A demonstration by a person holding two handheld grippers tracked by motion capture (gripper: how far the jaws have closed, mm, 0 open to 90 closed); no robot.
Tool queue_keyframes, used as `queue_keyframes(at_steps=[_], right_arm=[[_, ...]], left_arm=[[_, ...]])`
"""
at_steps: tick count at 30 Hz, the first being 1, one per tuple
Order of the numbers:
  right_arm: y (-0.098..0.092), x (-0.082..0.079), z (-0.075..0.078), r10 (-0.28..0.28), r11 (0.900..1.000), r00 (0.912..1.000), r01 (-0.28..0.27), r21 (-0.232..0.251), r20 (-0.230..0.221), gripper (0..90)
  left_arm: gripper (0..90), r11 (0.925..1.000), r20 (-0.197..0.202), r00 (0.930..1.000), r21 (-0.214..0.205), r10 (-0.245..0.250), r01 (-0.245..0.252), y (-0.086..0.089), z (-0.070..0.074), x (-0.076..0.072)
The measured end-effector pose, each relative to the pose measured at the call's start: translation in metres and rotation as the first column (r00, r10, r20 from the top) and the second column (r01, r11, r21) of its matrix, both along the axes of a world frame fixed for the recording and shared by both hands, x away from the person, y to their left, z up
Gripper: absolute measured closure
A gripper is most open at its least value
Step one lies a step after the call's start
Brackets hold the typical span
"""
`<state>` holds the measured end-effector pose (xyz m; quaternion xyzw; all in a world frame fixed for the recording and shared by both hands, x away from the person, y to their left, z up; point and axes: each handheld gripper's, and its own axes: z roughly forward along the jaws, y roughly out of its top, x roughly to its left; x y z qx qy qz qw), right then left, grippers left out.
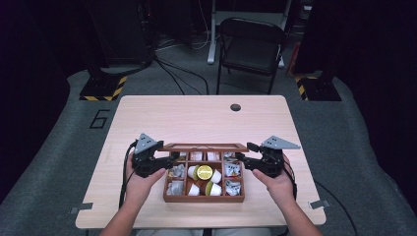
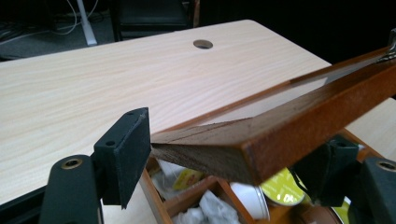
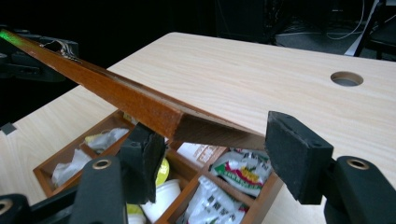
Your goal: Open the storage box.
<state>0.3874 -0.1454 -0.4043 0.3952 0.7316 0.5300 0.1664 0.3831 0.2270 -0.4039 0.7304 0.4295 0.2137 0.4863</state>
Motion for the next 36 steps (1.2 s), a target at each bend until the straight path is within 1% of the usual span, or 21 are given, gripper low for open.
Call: queue_keyframes(at_steps=[3, 8, 10, 11, 12, 15, 16, 18, 20, 24, 25, 27, 32, 34, 36], right_arm=[[0.003, 0.007, 0.002, -0.003, 1.0000, 1.0000, 0.003, -0.001, 0.000, 37.6], [0.007, 0.015, 0.004, -0.014, 0.9998, 0.9998, 0.014, -0.012, 0.013, 36.4], [0.008, 0.019, 0.004, -0.016, 0.9998, 0.9997, 0.016, -0.010, 0.017, 36.4], [0.009, 0.020, 0.004, -0.023, 0.9997, 0.9996, 0.023, -0.008, 0.015, 36.4], [0.009, 0.022, 0.004, -0.028, 0.9995, 0.9994, 0.028, -0.011, 0.018, 36.4], [0.011, 0.025, 0.004, -0.052, 0.9986, 0.9983, 0.052, -0.011, 0.027, 35.7], [0.012, 0.026, 0.004, -0.059, 0.9983, 0.9980, 0.059, -0.004, 0.021, 35.4], [0.014, 0.029, 0.003, -0.064, 0.9979, 0.9977, 0.064, 0.002, 0.021, 34.2], [0.017, 0.031, 0.002, -0.075, 0.9972, 0.9968, 0.075, -0.004, 0.027, 33.5], [0.020, 0.036, 0.000, -0.085, 0.9963, 0.9960, 0.085, -0.010, 0.029, 33.0], [0.021, 0.037, 0.000, -0.087, 0.9961, 0.9957, 0.087, -0.016, 0.032, 33.1], [0.022, 0.040, 0.000, -0.089, 0.9958, 0.9955, 0.089, -0.021, 0.033, 33.1], [0.024, 0.048, -0.004, -0.098, 0.9946, 0.9948, 0.099, -0.033, 0.027, 33.2], [0.025, 0.051, -0.006, -0.098, 0.9943, 0.9949, 0.099, -0.040, 0.023, 33.3], [0.025, 0.055, -0.007, -0.097, 0.9941, 0.9951, 0.098, -0.048, 0.018, 33.6]], left_arm=[[25.6, 1.0000, 0.004, 1.0000, -0.006, 0.005, -0.005, -0.001, 0.001, 0.006], [25.5, 1.0000, 0.010, 0.9999, -0.002, 0.004, -0.004, -0.002, 0.002, 0.014], [25.4, 0.9999, 0.008, 0.9999, -0.009, 0.011, -0.011, -0.004, 0.002, 0.019], [25.5, 0.9999, 0.007, 0.9999, -0.007, 0.008, -0.008, -0.004, 0.002, 0.021], [25.2, 0.9999, 0.014, 0.9998, -0.007, 0.015, -0.015, -0.005, 0.002, 0.023], [25.2, 0.9997, 0.017, 0.9996, -0.009, 0.025, -0.024, -0.008, 0.003, 0.027], [25.0, 0.9996, 0.021, 0.9994, -0.010, 0.026, -0.026, -0.008, 0.003, 0.028], [25.0, 0.9995, 0.021, 0.9994, -0.018, 0.027, -0.026, -0.008, 0.003, 0.031], [24.9, 0.9991, 0.024, 0.9992, -0.031, 0.031, -0.030, -0.008, 0.003, 0.033], [25.0, 0.9987, 0.023, 0.9994, -0.044, 0.026, -0.025, -0.007, 0.003, 0.038], [25.0, 0.9989, 0.024, 0.9994, -0.041, 0.023, -0.022, -0.006, 0.003, 0.039], [25.0, 0.9984, 0.028, 0.9993, -0.051, 0.026, -0.024, -0.007, 0.002, 0.042], [24.9, 0.9971, 0.038, 0.9986, -0.069, 0.036, -0.034, -0.007, 0.000, 0.047], [24.9, 0.9966, 0.037, 0.9986, -0.075, 0.039, -0.036, -0.007, -0.001, 0.050], [24.9, 0.9960, 0.025, 0.9990, -0.082, 0.036, -0.034, -0.007, -0.002, 0.053]])
